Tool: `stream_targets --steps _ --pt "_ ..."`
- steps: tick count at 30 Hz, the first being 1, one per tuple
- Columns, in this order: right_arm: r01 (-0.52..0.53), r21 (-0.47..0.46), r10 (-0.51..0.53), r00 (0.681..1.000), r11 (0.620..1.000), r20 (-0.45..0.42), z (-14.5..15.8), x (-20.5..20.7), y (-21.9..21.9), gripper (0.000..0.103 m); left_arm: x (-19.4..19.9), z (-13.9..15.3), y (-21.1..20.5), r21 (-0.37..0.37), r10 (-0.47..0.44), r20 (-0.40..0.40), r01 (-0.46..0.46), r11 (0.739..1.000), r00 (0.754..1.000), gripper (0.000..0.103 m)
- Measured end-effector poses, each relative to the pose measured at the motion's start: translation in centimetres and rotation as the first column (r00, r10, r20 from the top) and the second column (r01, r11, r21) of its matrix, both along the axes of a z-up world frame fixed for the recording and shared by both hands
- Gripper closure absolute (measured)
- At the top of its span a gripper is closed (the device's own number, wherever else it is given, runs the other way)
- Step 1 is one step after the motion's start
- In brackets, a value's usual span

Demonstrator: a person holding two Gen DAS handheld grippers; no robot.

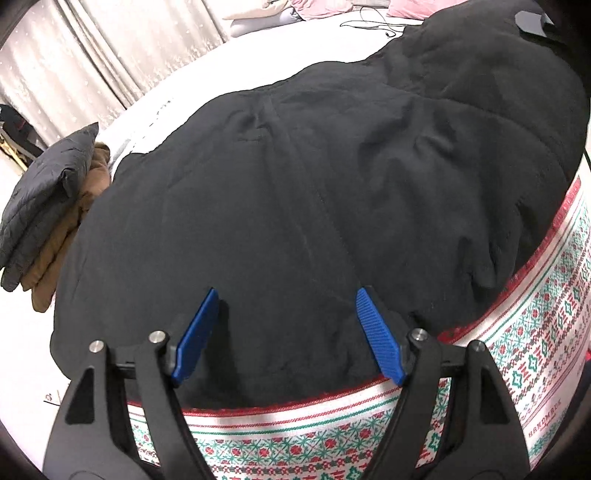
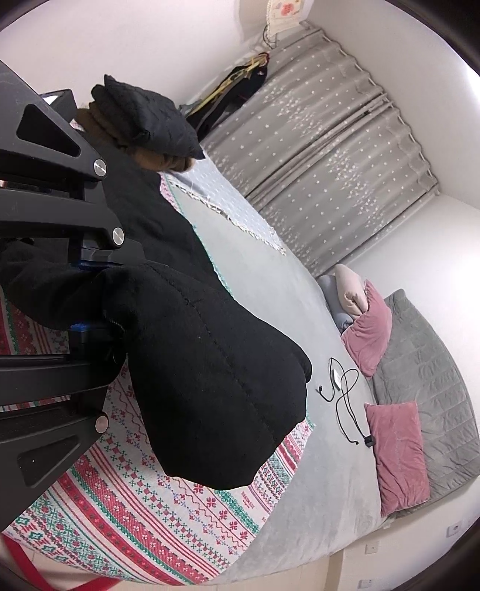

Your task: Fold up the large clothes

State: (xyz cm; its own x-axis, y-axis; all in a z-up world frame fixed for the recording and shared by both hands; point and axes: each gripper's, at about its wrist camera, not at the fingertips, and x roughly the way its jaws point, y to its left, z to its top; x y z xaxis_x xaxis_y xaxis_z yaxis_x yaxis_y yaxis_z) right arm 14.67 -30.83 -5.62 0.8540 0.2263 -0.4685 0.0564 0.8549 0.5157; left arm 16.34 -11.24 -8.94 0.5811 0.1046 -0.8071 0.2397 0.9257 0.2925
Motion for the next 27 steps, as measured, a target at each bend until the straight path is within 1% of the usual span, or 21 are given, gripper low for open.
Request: stream_targets --steps 2,4,5,6,8,10,12,14,16,19,20,22,23,24,26,27 --pt "0.006 0.006 -0.006 1.0 1.0 -0.006 -0.1 0.2 -0.5 0.084 -0.2 0.6 0.6 -0.036 -0.014 -0.034 0.012 0.999 0.999 0.026" --pt "0.018 0.018 -0.018 1.0 1.0 -0.013 -0.3 0.2 -1.1 0.084 -0.3 2.0 1.9 -0.115 -0.015 -0.072 0.006 0.993 0.997 0.026" --pt "0.026 0.024 -0.025 1.0 0.999 -0.018 -0.4 0.2 -1.4 0.084 -0.5 3.0 2.9 -0.152 -0.009 -0.07 -0.002 0.988 0.997 0.026" --pt "0.031 0.031 -0.031 0.999 0.999 -0.024 -0.5 0.2 -1.7 0.084 -0.6 4.1 4.0 -0.172 -0.004 -0.059 -0.006 0.985 0.998 0.026" --pt "0.046 0.062 -0.044 0.998 0.997 -0.046 -1.0 0.2 -2.5 0.084 -0.8 5.5 5.7 -0.189 0.013 -0.035 -0.02 0.982 0.999 0.026" --pt "0.063 0.103 -0.056 0.996 0.993 -0.069 -1.6 0.2 -3.4 0.084 -0.9 7.0 8.2 -0.206 0.049 -0.019 -0.052 0.977 0.999 0.026" --pt "0.078 0.131 -0.067 0.994 0.988 -0.086 -2.0 0.2 -3.9 0.084 -0.8 7.5 10.8 -0.236 0.094 -0.022 -0.097 0.967 0.995 0.026" --pt "0.089 0.136 -0.076 0.993 0.987 -0.092 -2.0 0.2 -4.0 0.084 -0.6 7.0 13.9 -0.271 0.16 -0.049 -0.167 0.948 0.986 0.026" --pt "0.094 0.126 -0.083 0.993 0.988 -0.088 -1.9 0.0 -3.7 0.084 -0.5 5.8 16.6 -0.292 0.214 -0.09 -0.231 0.928 0.973 0.026" --pt "0.107 0.119 -0.097 0.992 0.987 -0.087 -1.7 -0.3 -3.4 0.084 -0.7 3.8 20.5 -0.333 0.284 -0.161 -0.323 0.886 0.945 0.026" --pt "0.113 0.121 -0.102 0.991 0.986 -0.088 -1.7 -0.3 -3.4 0.084 -0.9 3.4 21.7 -0.349 0.296 -0.167 -0.337 0.874 0.94 0.026" --pt "0.124 0.125 -0.114 0.989 0.984 -0.09 -1.6 -0.2 -3.3 0.084 -1.1 2.7 23.1 -0.332 0.338 -0.159 -0.373 0.866 0.928 0.026" --pt "0.13 0.126 -0.119 0.989 0.983 -0.09 -1.6 -0.2 -3.2 0.084 -1.3 2.2 23.8 -0.319 0.356 -0.164 -0.391 0.863 0.92 0.026" --pt "0.136 0.125 -0.125 0.988 0.983 -0.09 -1.5 -0.1 -3.1 0.084 -1.3 1.7 24.4 -0.328 0.36 -0.183 -0.402 0.855 0.915 0.026" --pt "0.147 0.112 -0.138 0.987 0.983 -0.086 -1.3 0.0 -2.8 0.084 -1.6 1.5 25.8 -0.402 0.347 -0.228 -0.412 0.817 0.91 0.026" --pt "0.151 0.102 -0.143 0.986 0.983 -0.081 -1.2 0.0 -2.5 0.084 -1.7 1.8 26.2 -0.425 0.346 -0.231 -0.414 0.805 0.909 0.026"
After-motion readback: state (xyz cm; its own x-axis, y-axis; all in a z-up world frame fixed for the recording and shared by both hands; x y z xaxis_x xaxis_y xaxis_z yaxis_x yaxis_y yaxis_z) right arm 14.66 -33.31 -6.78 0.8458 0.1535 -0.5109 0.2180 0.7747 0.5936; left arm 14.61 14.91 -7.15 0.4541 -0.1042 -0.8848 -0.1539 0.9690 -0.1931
